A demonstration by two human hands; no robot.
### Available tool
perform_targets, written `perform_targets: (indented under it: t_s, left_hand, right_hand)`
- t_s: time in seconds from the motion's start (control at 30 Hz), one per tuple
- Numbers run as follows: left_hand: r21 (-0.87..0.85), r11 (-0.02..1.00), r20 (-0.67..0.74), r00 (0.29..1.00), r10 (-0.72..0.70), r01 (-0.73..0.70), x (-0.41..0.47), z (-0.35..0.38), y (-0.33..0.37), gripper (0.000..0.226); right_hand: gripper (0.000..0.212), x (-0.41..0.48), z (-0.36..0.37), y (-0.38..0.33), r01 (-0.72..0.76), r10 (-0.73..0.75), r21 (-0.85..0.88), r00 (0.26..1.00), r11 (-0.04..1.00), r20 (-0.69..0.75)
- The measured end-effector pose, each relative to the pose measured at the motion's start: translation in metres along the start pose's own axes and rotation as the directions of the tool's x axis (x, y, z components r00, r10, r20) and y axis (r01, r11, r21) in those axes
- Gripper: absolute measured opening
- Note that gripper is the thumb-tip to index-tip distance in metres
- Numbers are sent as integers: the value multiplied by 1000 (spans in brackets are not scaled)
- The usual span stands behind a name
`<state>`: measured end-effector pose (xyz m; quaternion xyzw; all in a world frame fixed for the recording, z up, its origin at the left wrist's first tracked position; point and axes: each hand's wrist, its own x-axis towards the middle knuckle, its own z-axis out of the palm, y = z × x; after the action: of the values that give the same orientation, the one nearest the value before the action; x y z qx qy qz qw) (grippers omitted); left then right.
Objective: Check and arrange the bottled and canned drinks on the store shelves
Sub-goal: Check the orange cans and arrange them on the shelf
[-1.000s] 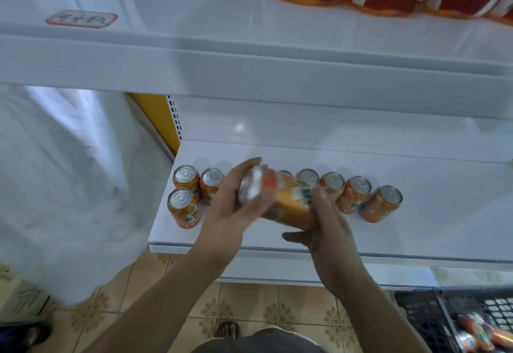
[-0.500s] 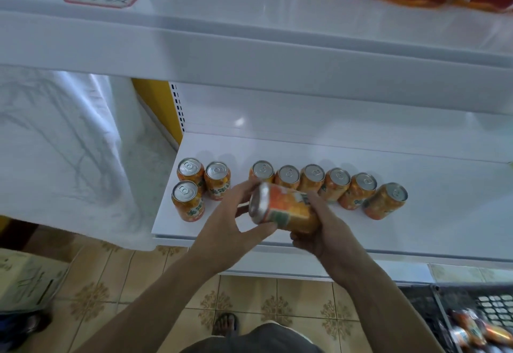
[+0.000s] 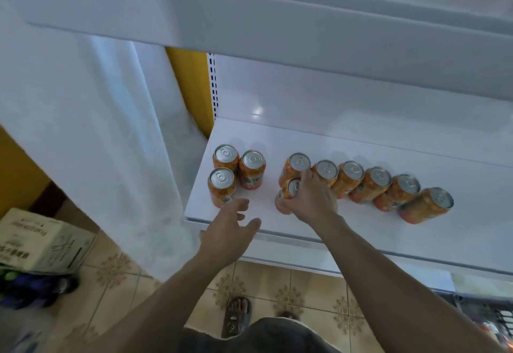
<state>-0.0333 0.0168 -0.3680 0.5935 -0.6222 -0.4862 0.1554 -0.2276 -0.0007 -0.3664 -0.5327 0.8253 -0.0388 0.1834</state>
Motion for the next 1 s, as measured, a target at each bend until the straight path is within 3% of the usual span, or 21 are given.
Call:
perform_targets:
  t_s: [0.2, 0.3, 0.37, 0.47, 0.57, 0.67, 0.83, 1.0]
  left_hand:
    - [34, 999, 16, 1000, -21, 20, 9, -11, -17, 47]
    - [36, 998, 27, 999, -43, 42, 12, -19, -30, 45]
    - [43, 998, 12, 999, -51, 51, 12, -27, -38, 46]
    - [134, 989, -82, 996, -44, 55, 11, -44, -47, 48]
    - [164, 984, -150, 987, -52, 77, 10, -60, -53, 48]
    - [177, 981, -180, 982, -51, 84, 6, -66, -60, 48]
    - [124, 988, -176, 982, -65, 87, -6, -62, -67, 50]
    - [46, 999, -169, 985, 32, -25, -9, -55, -56, 72]
  right_hand:
    - [86, -2, 2, -8, -48, 49, -36, 999, 998, 18]
    - [66, -13, -5, -16, 30, -42, -110, 993, 994, -108]
    - [57, -19, -4, -40, 138, -147, -67, 975, 988, -169]
    - [59, -18, 14, -90, 256, -250, 57, 964, 965, -92]
    - [76, -12, 35, -122, 242, -243, 32, 969, 970, 34]
    - [88, -5, 43, -131, 204, -206, 42, 978, 978, 39]
    - [73, -2, 47, -126, 217, -217, 35, 976, 976, 6]
    - [68, -35, 15, -107, 305, -285, 250, 952, 919, -113]
